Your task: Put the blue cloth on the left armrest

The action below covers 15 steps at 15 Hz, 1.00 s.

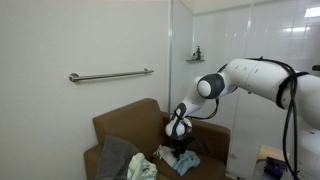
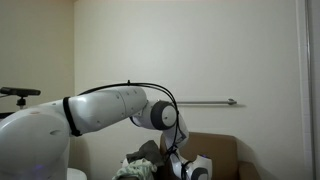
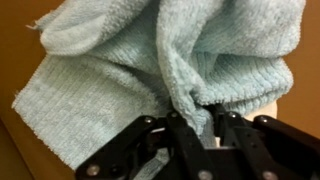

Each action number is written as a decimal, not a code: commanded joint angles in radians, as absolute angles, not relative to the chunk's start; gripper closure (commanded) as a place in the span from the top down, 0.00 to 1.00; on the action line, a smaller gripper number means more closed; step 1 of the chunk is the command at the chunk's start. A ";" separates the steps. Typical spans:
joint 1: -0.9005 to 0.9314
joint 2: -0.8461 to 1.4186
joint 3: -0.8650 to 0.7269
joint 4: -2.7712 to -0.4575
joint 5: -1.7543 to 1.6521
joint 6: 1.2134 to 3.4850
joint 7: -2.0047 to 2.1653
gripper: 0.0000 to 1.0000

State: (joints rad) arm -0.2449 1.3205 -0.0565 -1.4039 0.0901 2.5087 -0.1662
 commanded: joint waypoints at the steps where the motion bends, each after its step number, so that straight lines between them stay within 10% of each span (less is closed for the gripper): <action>1: -0.211 1.149 -0.091 -1.599 0.071 2.516 -0.153 0.03; 15: -0.103 0.520 -0.124 -2.216 0.041 2.575 -0.071 0.02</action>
